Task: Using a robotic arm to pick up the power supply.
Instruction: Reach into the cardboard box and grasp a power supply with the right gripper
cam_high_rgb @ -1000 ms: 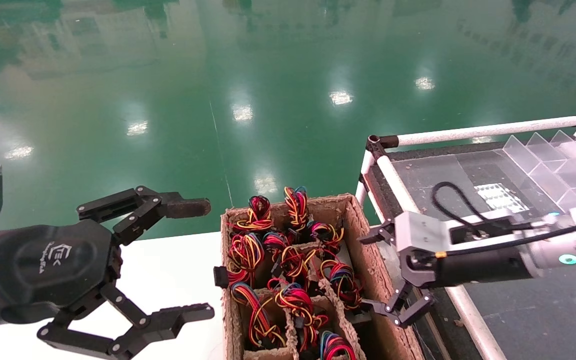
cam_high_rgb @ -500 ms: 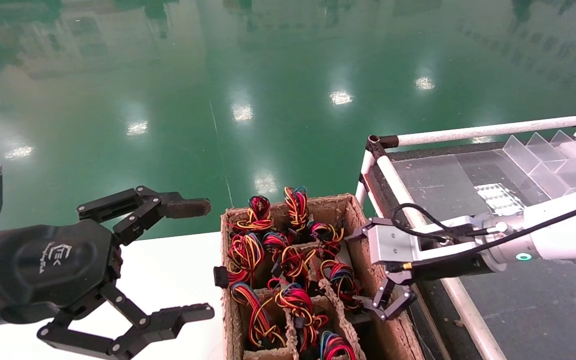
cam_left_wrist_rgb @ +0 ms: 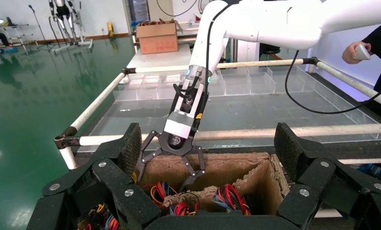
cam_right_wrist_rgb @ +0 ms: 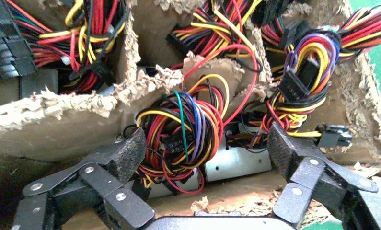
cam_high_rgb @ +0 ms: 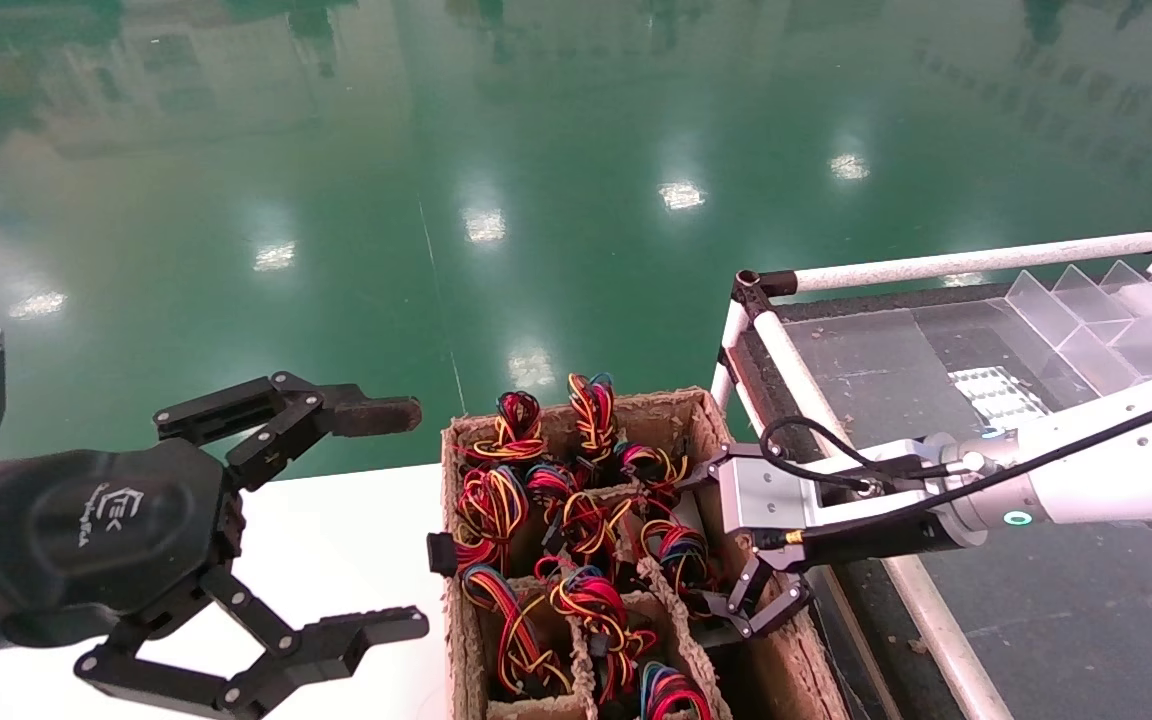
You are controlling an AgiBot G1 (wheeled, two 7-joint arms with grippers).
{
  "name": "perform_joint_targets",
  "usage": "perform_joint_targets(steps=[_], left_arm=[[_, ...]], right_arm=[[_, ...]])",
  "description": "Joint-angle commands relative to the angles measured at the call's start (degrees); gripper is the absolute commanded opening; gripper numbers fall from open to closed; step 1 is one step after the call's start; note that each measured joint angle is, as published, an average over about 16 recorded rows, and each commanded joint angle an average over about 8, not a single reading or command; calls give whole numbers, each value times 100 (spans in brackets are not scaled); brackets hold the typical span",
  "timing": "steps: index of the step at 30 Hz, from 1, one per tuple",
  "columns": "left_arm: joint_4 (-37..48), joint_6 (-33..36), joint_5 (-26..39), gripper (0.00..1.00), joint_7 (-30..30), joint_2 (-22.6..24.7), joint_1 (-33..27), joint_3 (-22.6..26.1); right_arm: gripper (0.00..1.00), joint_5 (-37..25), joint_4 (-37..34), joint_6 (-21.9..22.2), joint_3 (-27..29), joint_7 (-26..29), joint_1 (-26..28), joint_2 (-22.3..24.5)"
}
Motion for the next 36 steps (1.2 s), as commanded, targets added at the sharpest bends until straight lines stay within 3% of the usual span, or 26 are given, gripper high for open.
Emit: perform_joint_targets(steps=[1, 36], left_arm=[[0, 0, 0, 100, 0, 0, 0, 0], [0, 0, -1, 100, 1, 0, 0, 1]], right_arm=[[0, -21, -54, 27, -7, -28, 7, -21], [0, 69, -513, 72, 38, -406, 85, -217]])
